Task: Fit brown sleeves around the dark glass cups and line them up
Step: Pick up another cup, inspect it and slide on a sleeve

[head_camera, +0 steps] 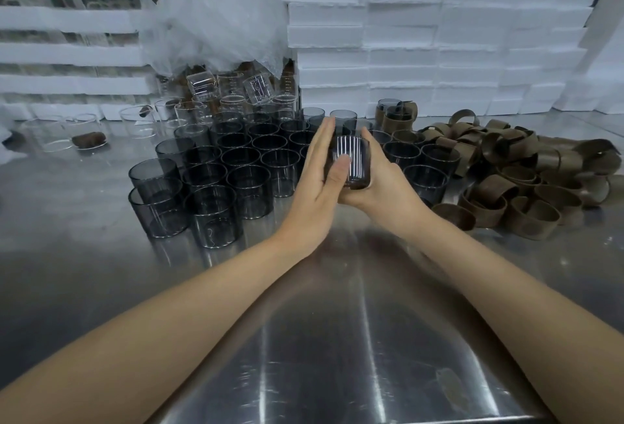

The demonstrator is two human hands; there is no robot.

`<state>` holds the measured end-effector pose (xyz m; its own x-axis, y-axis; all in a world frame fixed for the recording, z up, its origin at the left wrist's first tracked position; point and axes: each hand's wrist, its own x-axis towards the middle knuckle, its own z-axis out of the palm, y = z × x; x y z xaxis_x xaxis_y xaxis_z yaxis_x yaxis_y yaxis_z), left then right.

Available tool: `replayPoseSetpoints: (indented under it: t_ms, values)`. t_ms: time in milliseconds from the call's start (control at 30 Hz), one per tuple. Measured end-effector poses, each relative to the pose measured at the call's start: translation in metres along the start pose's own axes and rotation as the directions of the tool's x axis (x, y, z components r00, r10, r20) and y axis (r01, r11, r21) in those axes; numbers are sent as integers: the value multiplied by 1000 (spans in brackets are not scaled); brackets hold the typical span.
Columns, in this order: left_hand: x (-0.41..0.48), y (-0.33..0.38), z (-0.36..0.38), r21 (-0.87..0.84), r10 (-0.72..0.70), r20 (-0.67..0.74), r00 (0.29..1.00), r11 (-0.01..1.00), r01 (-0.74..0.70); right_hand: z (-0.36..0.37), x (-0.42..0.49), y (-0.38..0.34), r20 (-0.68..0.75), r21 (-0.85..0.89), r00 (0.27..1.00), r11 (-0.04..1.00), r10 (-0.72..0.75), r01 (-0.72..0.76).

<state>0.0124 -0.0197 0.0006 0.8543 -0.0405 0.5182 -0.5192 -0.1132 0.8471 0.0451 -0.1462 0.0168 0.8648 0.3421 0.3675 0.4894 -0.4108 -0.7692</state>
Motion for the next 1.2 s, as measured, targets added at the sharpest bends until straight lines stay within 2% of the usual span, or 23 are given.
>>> replayPoseSetpoints:
  t_ms: [100, 167, 200, 267, 367, 433, 500, 600, 700, 767, 833, 867, 933, 1000, 1200]
  values:
    - [4, -3, -2, -14, 38, -123, 992, 999, -40, -15, -1, -17, 150, -106, 986, 992, 79, -63]
    - [7, -6, -4, -85, -54, -159, 986, 996, 40, -34, -3, -31, 305, -287, 940, 956, 155, -65]
    - [9, -6, -5, -146, -119, -144, 982, 984, 97, -46, -4, -37, 337, -386, 926, 922, 172, -31]
    - [11, -9, -6, -257, -199, -61, 978, 950, 177, -72, -6, -42, 295, -538, 930, 842, 217, -26]
    - [9, -11, -6, -224, -182, 94, 979, 954, 199, -100, -10, -44, 187, -717, 901, 681, 392, -148]
    - [9, -13, -4, -197, -190, 173, 966, 955, 223, -104, -14, -41, 150, -814, 820, 540, 552, -215]
    - [10, -13, -5, -197, -225, 211, 951, 943, 267, -98, -16, -40, 184, -856, 730, 472, 658, -211]
    - [11, -13, -4, -168, -273, 214, 938, 936, 311, -85, -19, -44, 338, -813, 661, 561, 670, -154]
    - [11, -12, -4, -163, -316, 190, 930, 924, 347, -80, -22, -54, 405, -707, 726, 694, 555, -136]
    - [11, -12, -4, -147, -344, 158, 925, 919, 367, -82, -21, -55, 348, -643, 796, 744, 494, -181]
    - [12, -12, -4, -136, -369, 131, 920, 913, 385, -84, -18, -50, 245, -670, 841, 711, 482, -213]
    - [12, -12, -4, -138, -379, 127, 917, 908, 395, -84, -16, -47, 209, -707, 834, 668, 511, -232]
    - [12, -11, -3, -140, -389, 126, 913, 904, 405, -79, -15, -43, 185, -750, 763, 591, 619, -297]
    - [12, -11, -3, -143, -394, 130, 910, 901, 410, -72, -13, -41, 186, -735, 725, 584, 663, -345]
    - [10, -8, -3, -122, -376, 131, 917, 912, 391, -57, -13, -40, 173, -751, 792, 598, 586, -278]
